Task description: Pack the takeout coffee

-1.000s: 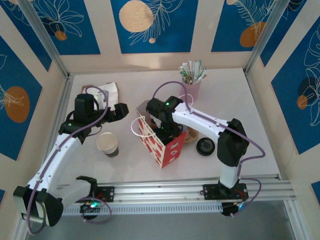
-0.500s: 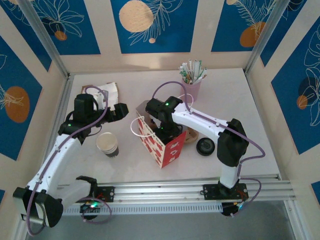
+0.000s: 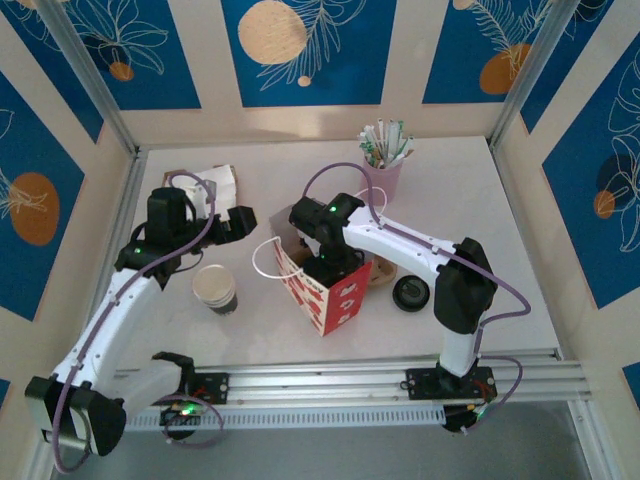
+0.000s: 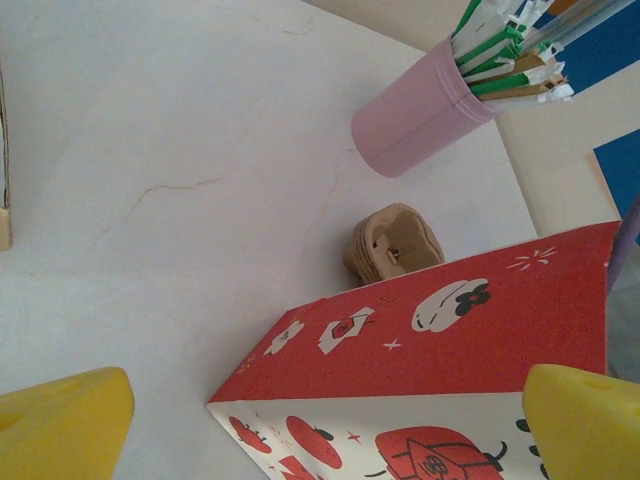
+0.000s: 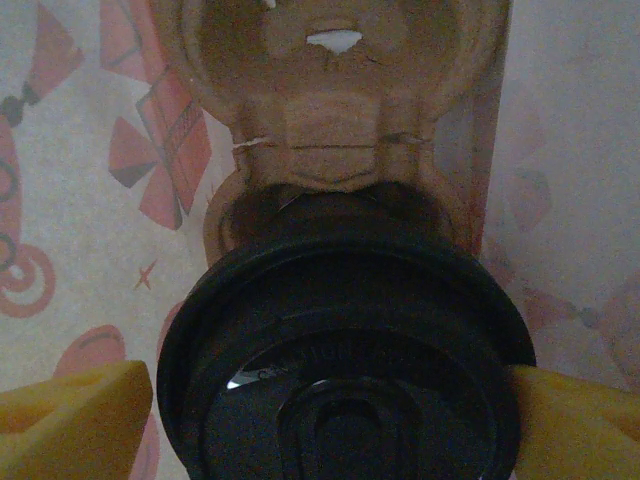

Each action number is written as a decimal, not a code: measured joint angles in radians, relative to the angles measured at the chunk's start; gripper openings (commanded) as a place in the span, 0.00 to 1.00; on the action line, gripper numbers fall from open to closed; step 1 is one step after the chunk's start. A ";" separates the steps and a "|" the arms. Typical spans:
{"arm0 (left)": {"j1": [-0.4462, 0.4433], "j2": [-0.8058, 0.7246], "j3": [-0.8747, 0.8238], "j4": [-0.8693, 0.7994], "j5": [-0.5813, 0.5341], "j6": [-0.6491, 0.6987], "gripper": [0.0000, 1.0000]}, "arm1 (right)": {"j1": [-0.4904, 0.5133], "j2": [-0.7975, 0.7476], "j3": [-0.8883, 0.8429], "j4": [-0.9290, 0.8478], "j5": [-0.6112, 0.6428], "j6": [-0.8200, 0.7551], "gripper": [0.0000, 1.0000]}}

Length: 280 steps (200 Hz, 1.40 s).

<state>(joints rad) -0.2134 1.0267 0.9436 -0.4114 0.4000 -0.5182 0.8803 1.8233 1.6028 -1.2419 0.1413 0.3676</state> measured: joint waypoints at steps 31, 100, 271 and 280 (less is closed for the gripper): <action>0.000 -0.007 0.002 0.000 0.000 0.000 1.00 | 0.004 0.000 0.006 -0.004 0.009 0.004 0.90; 0.000 -0.014 0.008 -0.001 0.012 0.000 1.00 | 0.005 0.000 0.033 -0.007 0.024 0.018 0.90; 0.000 -0.021 0.018 -0.020 0.019 0.000 1.00 | 0.028 -0.048 0.124 -0.076 0.078 0.046 0.94; 0.000 -0.022 0.019 -0.022 0.019 0.000 1.00 | 0.030 -0.053 0.128 -0.080 0.081 0.049 0.94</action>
<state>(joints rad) -0.2134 1.0050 0.9623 -0.4332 0.4187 -0.5182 0.9100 1.7699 1.7309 -1.3216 0.2222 0.4168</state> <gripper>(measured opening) 0.998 0.942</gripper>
